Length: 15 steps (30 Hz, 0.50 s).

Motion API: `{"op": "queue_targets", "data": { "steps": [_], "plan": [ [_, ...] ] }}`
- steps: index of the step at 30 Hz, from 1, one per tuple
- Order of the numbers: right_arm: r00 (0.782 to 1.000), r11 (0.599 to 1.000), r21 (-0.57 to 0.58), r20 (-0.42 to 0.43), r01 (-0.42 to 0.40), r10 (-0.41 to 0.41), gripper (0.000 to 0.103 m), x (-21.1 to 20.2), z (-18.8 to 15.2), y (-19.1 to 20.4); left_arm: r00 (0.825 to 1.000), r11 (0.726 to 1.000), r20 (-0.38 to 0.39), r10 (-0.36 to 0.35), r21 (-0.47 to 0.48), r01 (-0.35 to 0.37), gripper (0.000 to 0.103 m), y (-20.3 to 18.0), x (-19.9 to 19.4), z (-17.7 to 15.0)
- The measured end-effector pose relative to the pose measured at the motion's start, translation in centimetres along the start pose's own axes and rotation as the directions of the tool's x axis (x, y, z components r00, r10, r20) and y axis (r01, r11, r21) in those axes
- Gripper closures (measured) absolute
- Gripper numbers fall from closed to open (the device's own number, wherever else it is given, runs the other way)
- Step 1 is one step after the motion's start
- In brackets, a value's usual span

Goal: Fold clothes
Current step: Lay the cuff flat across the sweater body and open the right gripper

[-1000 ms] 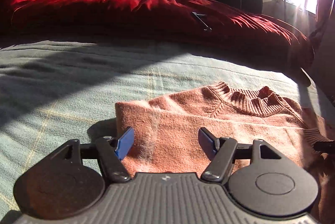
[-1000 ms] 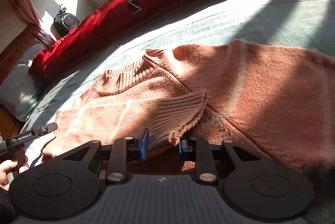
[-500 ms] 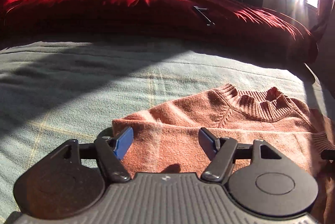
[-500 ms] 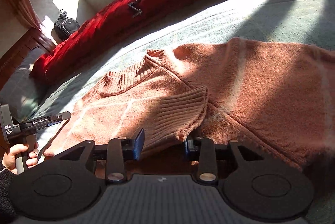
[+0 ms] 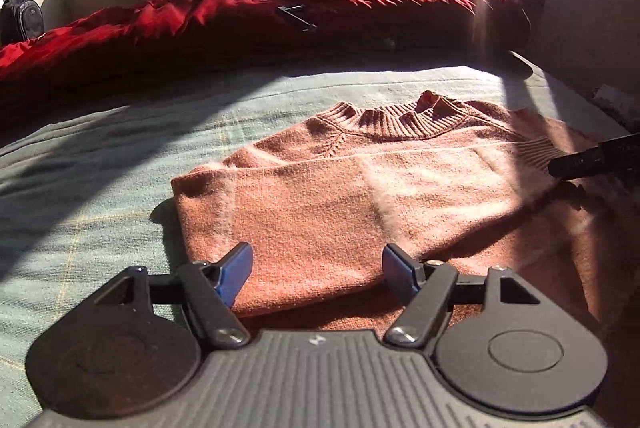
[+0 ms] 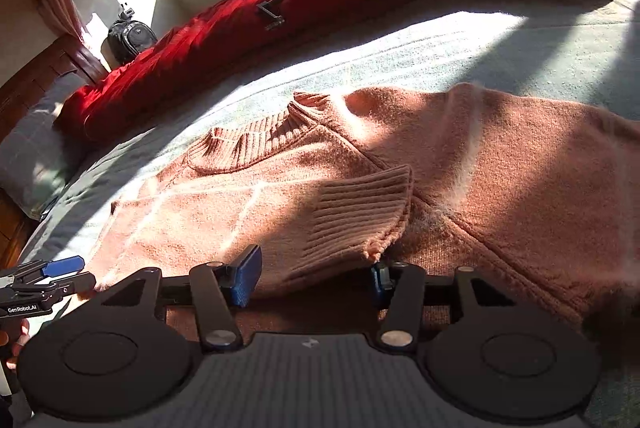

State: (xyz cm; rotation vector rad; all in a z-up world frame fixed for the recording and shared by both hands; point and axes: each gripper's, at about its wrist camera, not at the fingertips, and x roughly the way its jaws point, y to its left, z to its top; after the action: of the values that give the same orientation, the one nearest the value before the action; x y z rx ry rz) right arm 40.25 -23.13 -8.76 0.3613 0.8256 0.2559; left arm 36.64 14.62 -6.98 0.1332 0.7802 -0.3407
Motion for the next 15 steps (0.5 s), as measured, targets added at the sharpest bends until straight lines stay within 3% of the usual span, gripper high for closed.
{"op": "queue_targets", "data": {
  "steps": [2, 4, 7, 11, 14, 15],
  "plan": [
    [0.999, 0.998, -0.034, 0.019, 0.048, -0.047, 0.033, -1.2, 0.2, 1.0, 0.999, 1.0, -0.045, 0.002, 0.016, -0.001, 0.028, -0.4, 1.0, -0.6],
    [0.995, 0.992, -0.09, 0.059, 0.087, -0.082, 0.033, -2.5, 0.4, 2.1, 1.0, 0.999, -0.022, 0.012, 0.031, -0.012, 0.028, -0.9, 0.7, -0.5],
    [0.997, 0.989, -0.142, 0.067, 0.048, -0.039, 0.033, -2.2, 1.0, 3.7, 1.0, 0.999, 0.013, 0.019, 0.045, -0.019, 0.028, -1.6, -0.1, -0.1],
    [0.997, 0.978, -0.21, 0.07, -0.01, 0.025, 0.033, -1.7, 1.8, 5.8, 1.0, 1.0, 0.016, -0.023, 0.009, 0.022, 0.028, -1.7, 0.1, 0.5],
    [0.999, 0.98, -0.195, -0.004, -0.04, 0.04, 0.033, 0.6, 1.2, 5.8, 0.999, 0.999, -0.043, -0.01, -0.038, 0.009, 0.028, -1.1, 1.4, -0.2],
    [1.0, 0.983, -0.183, -0.024, -0.015, 0.011, 0.033, 1.3, 0.9, 5.4, 0.999, 0.999, -0.041, -0.013, -0.048, 0.011, 0.028, -0.9, 1.5, -0.5]
  ]
}}
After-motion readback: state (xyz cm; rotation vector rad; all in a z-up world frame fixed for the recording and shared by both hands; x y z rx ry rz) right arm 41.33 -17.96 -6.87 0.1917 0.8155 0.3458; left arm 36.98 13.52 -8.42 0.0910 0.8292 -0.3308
